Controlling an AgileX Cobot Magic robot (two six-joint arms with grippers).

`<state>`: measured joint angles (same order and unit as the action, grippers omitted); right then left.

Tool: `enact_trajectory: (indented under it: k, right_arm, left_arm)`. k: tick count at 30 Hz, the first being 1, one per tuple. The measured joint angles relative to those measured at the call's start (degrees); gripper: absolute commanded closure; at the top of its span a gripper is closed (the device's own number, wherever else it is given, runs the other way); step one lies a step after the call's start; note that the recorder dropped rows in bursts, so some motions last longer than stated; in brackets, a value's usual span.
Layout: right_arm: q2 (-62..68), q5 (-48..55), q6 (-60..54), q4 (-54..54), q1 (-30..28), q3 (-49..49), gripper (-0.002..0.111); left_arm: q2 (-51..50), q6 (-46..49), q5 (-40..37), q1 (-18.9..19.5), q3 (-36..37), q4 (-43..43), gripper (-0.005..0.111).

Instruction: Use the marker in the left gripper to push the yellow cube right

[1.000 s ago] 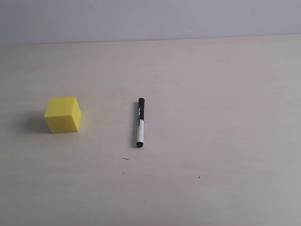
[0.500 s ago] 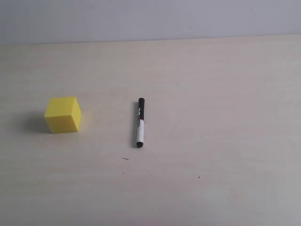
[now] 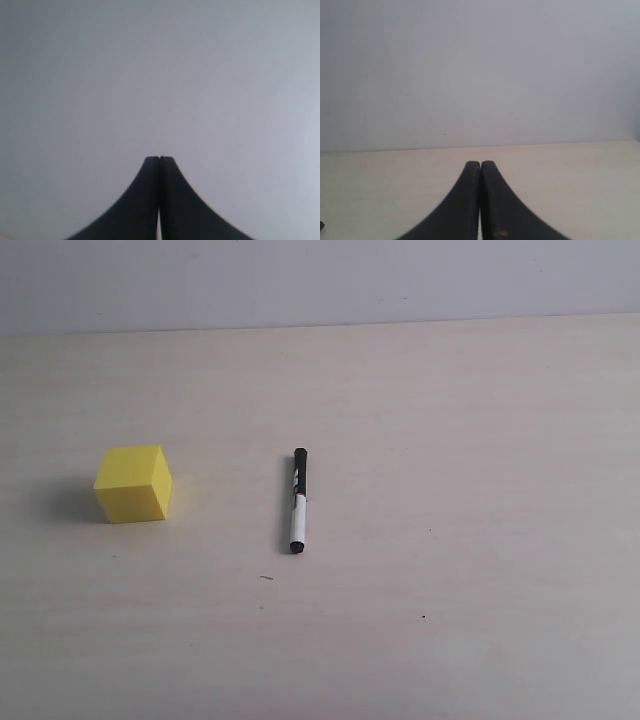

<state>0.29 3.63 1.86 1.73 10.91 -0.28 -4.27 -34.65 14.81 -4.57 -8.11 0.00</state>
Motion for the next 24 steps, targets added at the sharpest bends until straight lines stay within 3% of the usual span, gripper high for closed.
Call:
enact_trajectory:
  k: [3,10,15,24]
  right_arm:
    - [0.0,0.0,0.0,0.0,0.0,0.0,0.108]
    - [0.0,0.0,0.0,0.0,0.0,0.0,0.108]
    - [0.0,0.0,0.0,0.0,0.0,0.0,0.108]
    - [0.0,0.0,0.0,0.0,0.0,0.0,0.108]
  left_arm:
    - [-6.4,0.0,-2.7,0.0,-7.6,5.7,0.107]
    - [-21.0,2.6,-19.9,0.0,-23.9,21.5,0.107]
    - [-28.9,14.2,-29.3,0.0,-32.9,22.9,0.107]
    - [-49.7,28.4,-61.4,-4.3,-51.5,21.2,0.107]
